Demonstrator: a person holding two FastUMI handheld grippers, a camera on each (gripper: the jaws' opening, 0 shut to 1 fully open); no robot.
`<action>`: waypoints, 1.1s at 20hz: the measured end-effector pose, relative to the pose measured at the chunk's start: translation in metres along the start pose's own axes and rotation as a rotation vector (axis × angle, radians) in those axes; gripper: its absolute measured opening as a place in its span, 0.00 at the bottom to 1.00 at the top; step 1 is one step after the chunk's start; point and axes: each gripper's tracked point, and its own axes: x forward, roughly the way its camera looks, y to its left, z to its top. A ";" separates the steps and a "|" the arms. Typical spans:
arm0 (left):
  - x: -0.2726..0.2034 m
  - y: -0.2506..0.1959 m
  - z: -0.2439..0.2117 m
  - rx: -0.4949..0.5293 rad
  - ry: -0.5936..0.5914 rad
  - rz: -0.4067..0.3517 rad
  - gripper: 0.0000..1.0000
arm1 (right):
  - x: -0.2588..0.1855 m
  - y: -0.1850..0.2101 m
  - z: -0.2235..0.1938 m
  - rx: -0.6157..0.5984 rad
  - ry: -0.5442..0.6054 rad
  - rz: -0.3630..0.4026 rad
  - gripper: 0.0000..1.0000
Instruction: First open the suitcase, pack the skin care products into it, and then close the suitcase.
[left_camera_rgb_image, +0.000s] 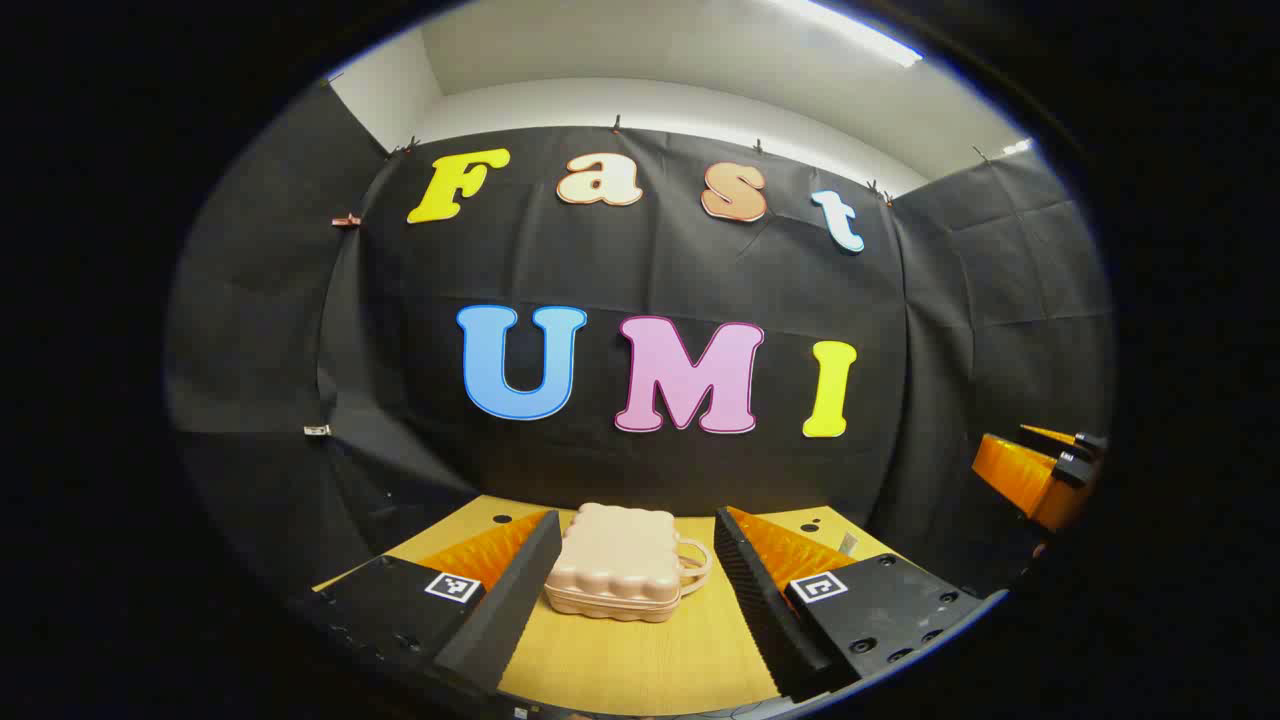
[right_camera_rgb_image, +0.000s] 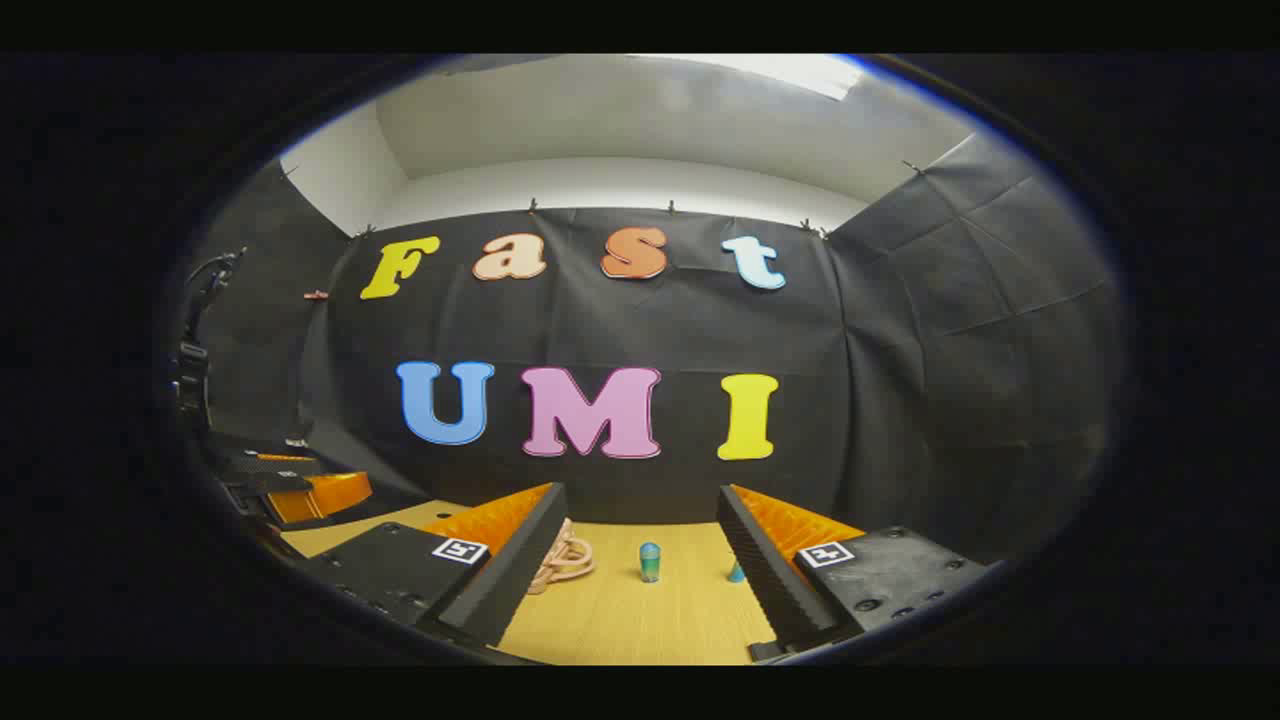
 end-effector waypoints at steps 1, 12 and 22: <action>0.001 -0.002 0.002 -0.010 -0.004 -0.002 0.96 | 0.001 0.001 -0.002 0.000 0.005 0.005 0.96; 0.030 -0.005 -0.008 0.024 0.031 -0.028 0.96 | 0.030 -0.002 -0.015 -0.016 0.042 -0.005 0.96; 0.125 -0.041 -0.035 0.016 0.137 -0.092 0.96 | 0.103 -0.027 -0.039 -0.044 0.087 -0.012 0.96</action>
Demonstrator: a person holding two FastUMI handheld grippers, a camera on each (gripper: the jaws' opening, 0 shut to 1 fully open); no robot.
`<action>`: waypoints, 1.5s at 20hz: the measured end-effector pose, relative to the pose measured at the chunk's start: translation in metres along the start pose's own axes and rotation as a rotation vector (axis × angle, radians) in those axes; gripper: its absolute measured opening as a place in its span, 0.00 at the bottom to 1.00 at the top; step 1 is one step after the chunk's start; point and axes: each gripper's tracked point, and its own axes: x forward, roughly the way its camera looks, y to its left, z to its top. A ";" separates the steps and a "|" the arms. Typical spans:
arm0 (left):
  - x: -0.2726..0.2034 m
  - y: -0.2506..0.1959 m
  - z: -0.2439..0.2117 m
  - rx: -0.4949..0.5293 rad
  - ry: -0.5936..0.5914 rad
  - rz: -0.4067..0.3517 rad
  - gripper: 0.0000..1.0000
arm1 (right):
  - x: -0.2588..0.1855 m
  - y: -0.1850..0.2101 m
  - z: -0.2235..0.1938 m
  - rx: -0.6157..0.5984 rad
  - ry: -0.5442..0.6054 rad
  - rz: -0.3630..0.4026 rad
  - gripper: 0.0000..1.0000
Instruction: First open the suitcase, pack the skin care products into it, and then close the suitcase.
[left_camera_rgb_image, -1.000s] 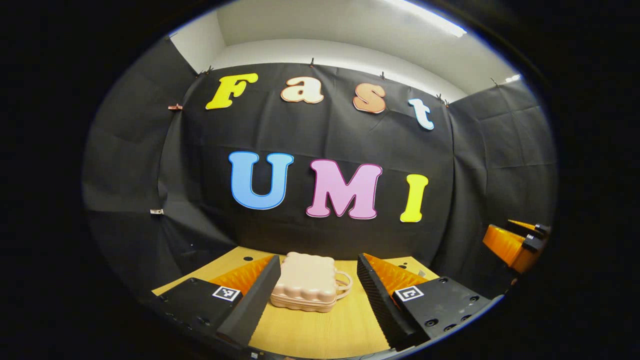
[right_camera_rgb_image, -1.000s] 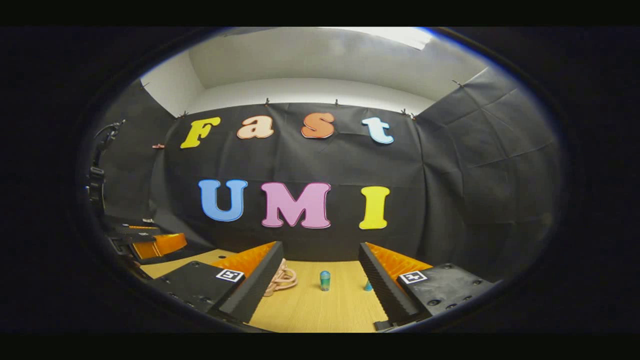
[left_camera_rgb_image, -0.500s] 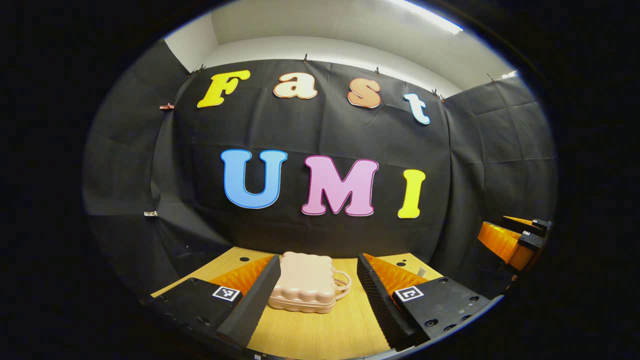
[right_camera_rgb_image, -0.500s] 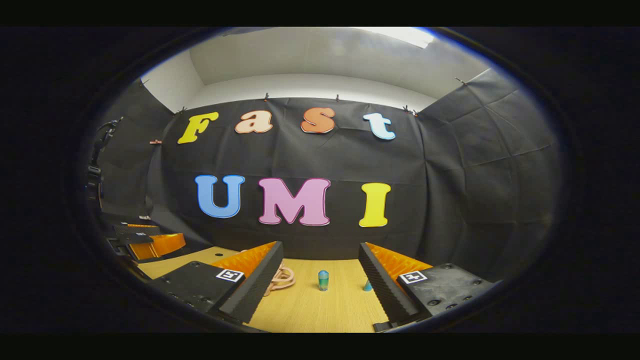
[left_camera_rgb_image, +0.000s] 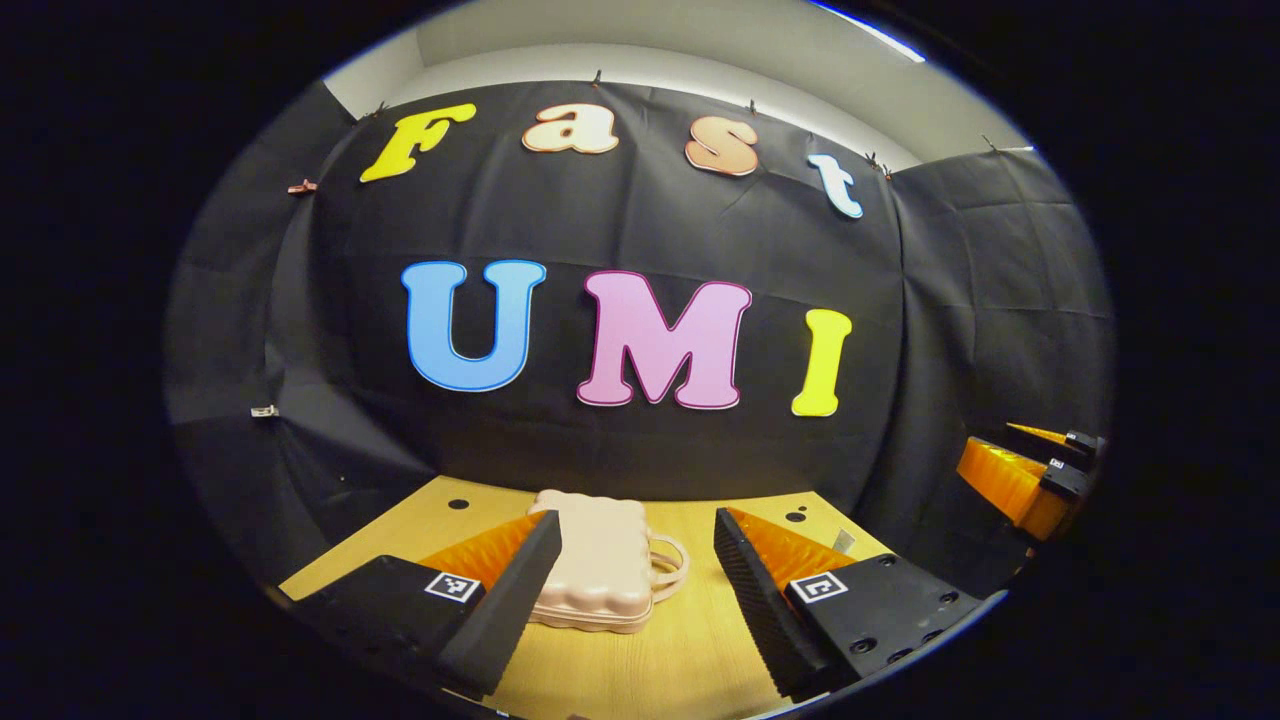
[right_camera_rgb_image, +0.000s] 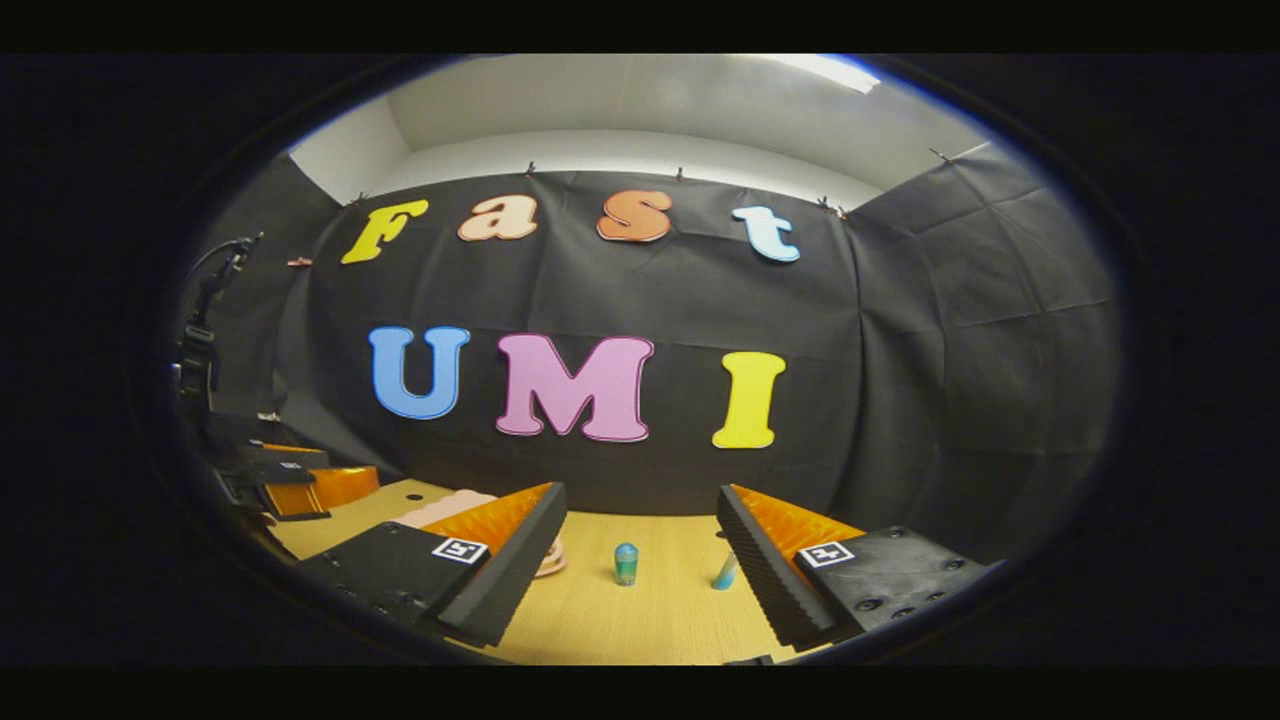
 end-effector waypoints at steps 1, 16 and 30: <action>0.015 -0.007 -0.004 0.002 0.019 -0.016 0.96 | 0.009 -0.003 -0.003 0.001 0.003 -0.002 0.96; 0.249 -0.079 -0.180 -0.045 0.473 -0.094 0.90 | 0.114 -0.068 -0.063 0.005 0.081 -0.010 0.94; 0.310 -0.055 -0.287 0.115 0.759 0.104 0.26 | 0.130 -0.125 -0.097 -0.017 0.182 -0.103 0.96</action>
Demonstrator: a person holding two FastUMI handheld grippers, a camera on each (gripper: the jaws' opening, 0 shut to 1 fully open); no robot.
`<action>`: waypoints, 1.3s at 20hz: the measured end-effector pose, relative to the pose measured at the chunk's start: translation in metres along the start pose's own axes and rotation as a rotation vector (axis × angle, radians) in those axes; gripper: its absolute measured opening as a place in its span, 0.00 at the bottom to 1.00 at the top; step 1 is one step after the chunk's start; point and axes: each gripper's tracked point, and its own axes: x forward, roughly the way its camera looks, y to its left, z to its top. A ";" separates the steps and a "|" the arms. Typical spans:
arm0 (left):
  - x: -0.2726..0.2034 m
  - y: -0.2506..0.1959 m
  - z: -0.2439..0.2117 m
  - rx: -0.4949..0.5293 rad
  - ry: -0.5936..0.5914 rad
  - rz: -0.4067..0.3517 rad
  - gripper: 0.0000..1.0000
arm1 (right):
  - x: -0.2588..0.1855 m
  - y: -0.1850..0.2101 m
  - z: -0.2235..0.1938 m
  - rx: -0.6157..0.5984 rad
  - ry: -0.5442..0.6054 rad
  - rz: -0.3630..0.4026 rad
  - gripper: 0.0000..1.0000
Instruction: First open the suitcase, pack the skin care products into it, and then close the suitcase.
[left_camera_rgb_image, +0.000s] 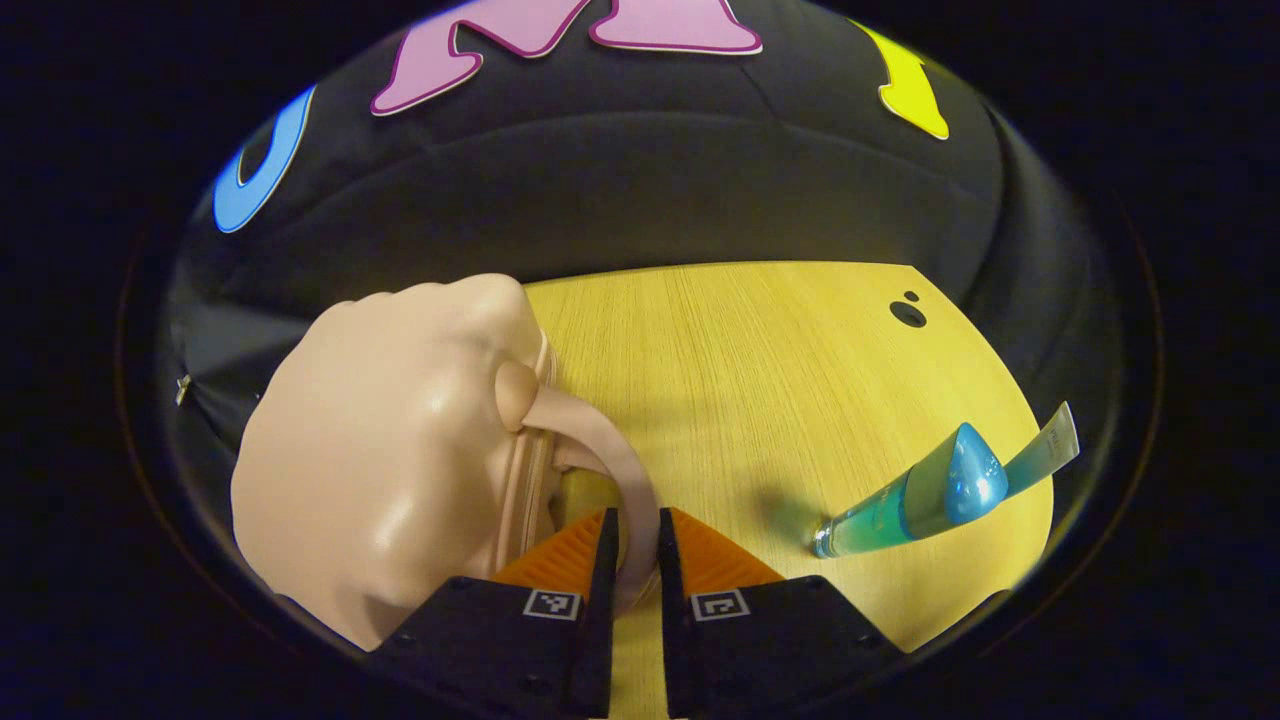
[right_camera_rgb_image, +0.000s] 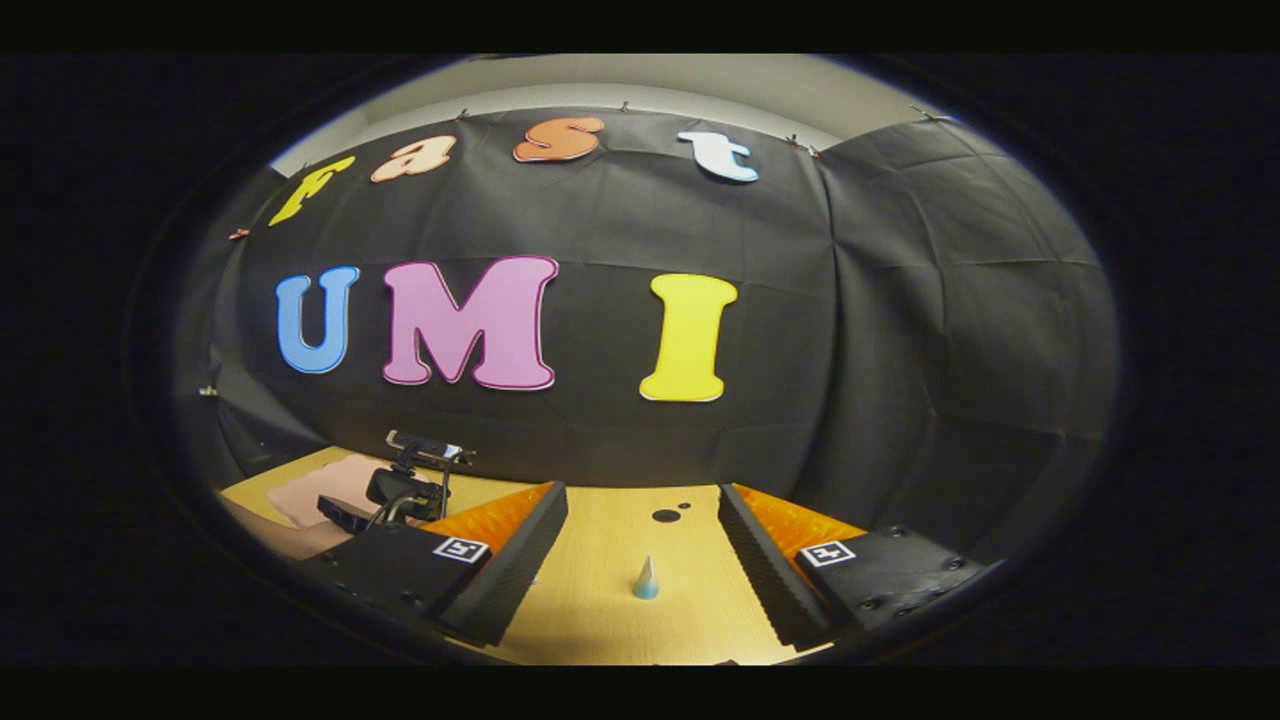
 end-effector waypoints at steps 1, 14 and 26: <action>-0.003 0.000 0.003 0.015 0.000 -0.011 0.25 | 0.000 0.001 -0.002 -0.003 0.007 -0.001 0.96; -0.110 0.037 0.093 -0.091 -0.213 -0.259 0.07 | -0.033 0.084 0.016 -0.007 -0.001 0.105 0.96; -0.211 0.267 0.147 -0.018 -0.381 -0.063 0.07 | -0.041 0.161 0.022 -0.068 -0.022 0.209 0.96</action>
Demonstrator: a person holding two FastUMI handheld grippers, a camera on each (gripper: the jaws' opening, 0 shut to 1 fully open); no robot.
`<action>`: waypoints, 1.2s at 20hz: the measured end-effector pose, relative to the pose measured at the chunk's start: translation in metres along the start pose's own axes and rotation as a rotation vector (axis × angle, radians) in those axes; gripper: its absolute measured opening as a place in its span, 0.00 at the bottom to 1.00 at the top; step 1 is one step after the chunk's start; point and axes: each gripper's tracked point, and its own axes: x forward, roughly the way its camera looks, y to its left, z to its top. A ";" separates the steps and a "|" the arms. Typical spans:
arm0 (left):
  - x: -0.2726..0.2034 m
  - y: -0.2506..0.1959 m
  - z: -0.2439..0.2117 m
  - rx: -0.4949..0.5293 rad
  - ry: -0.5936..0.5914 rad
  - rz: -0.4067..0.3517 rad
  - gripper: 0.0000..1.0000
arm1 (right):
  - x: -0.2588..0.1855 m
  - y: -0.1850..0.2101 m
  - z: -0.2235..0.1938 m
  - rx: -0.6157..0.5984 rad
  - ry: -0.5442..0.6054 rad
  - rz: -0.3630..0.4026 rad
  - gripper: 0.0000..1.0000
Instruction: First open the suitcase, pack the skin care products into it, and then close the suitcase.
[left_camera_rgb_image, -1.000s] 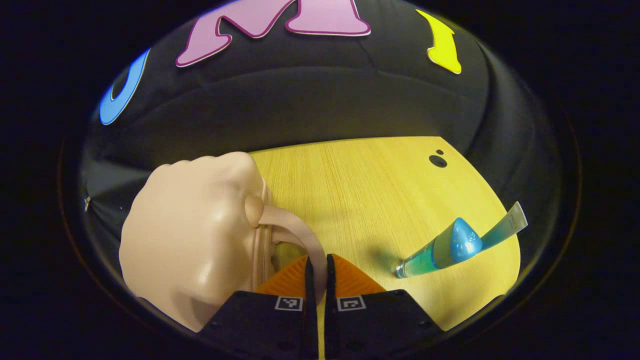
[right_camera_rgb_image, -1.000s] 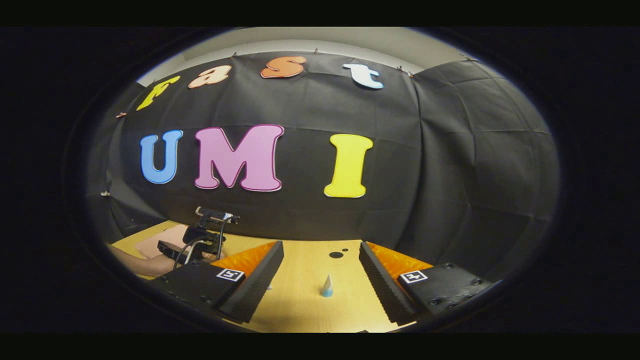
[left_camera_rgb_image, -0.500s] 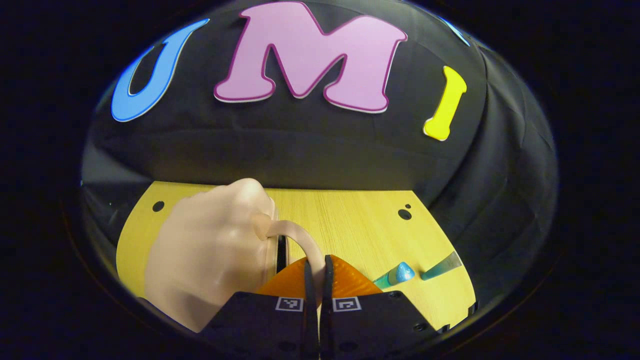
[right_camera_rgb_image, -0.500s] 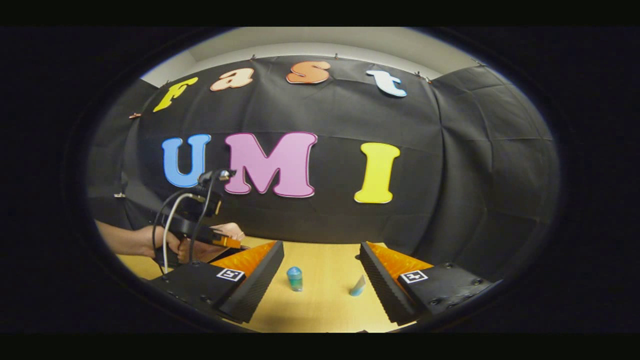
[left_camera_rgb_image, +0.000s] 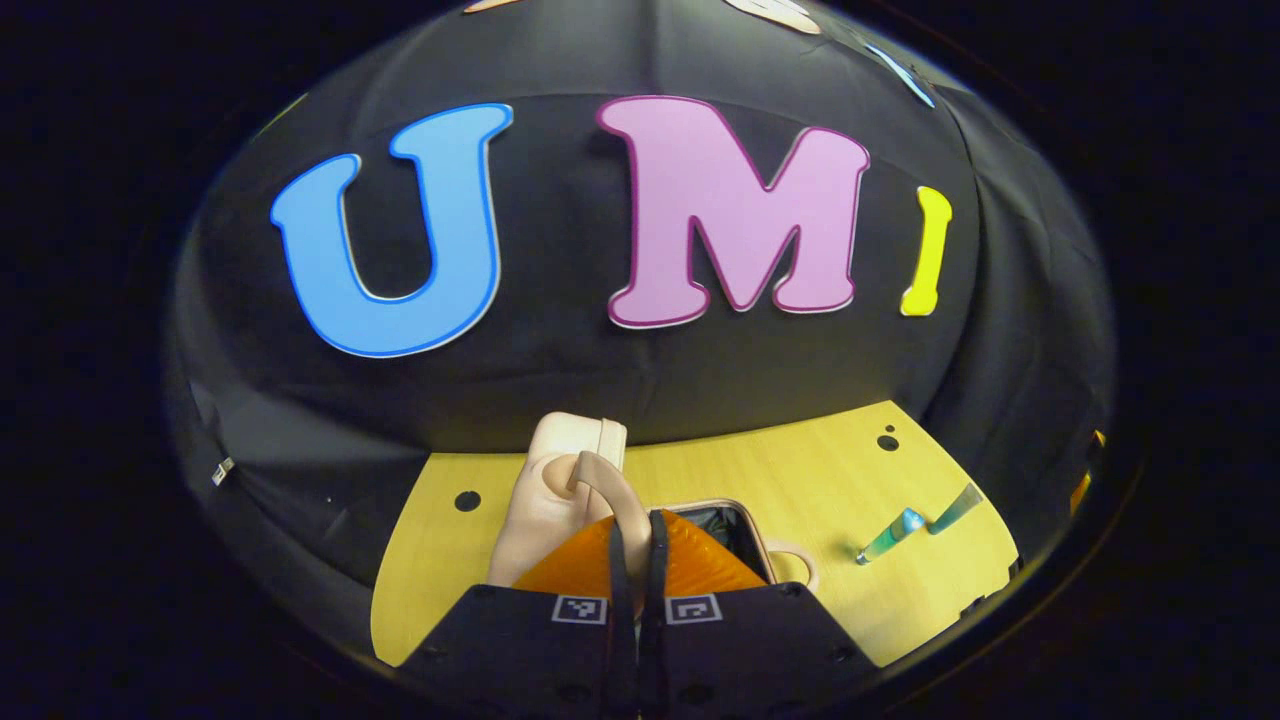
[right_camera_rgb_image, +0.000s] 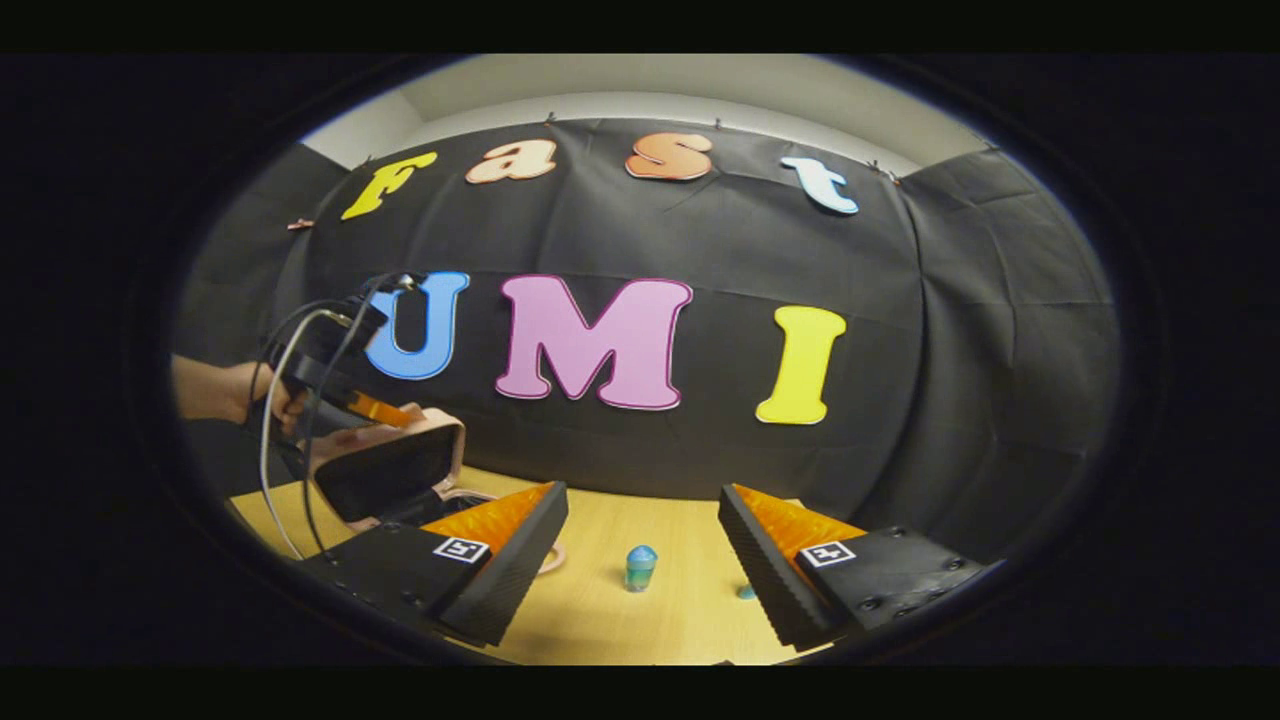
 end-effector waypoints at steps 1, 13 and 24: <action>-0.004 0.018 0.001 -0.019 -0.010 0.026 0.07 | 0.004 0.004 -0.005 -0.002 0.008 0.024 0.99; 0.035 0.254 -0.087 -0.176 0.035 0.343 0.07 | 0.067 0.004 -0.047 0.076 0.100 0.067 0.96; 0.109 0.308 -0.210 -0.214 0.210 0.431 0.08 | 0.083 0.007 -0.079 0.100 0.202 0.022 0.94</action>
